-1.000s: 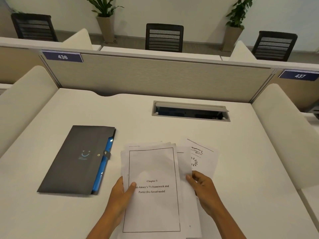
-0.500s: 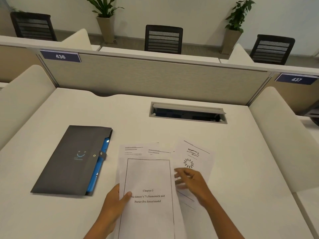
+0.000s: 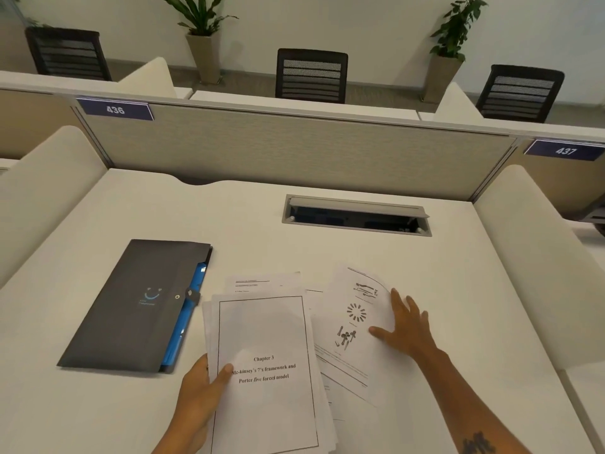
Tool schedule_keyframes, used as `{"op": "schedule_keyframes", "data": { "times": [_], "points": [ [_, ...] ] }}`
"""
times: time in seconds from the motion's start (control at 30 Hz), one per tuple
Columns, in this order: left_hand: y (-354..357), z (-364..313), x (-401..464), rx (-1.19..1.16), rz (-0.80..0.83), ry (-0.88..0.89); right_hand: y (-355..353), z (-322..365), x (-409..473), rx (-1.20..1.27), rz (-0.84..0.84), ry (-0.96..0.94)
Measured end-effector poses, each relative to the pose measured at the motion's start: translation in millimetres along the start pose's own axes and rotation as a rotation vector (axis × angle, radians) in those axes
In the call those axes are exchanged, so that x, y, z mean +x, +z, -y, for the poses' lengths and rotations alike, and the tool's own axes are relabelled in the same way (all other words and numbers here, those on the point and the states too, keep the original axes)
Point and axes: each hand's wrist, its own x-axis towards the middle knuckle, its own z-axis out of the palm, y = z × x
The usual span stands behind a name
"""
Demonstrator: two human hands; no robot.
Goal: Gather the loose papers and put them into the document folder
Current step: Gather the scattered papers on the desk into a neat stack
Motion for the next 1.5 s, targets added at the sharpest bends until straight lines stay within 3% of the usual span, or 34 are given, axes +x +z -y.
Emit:
{"op": "schedule_keyframes", "data": {
  "times": [0.17,0.47,0.67,1.07,1.5],
  "points": [
    [4,-2,1,-0.011,-0.001,-0.004,15,-4,-11,0.32,-0.177,0.037],
    [11,-8,3,-0.004,0.044,0.006,41,-16,-39,0.745,-0.322,0.226],
    [15,-21,1,-0.006,0.079,0.02,37,-15,-66,1.023,-0.373,0.162],
    [11,-35,0,-0.022,0.191,0.039,36,42,-101,1.297,-0.068,0.019],
    [1,-7,-1,-0.026,0.21,-0.067,68,100,-101,1.229,0.19,-0.101]
  ]
}}
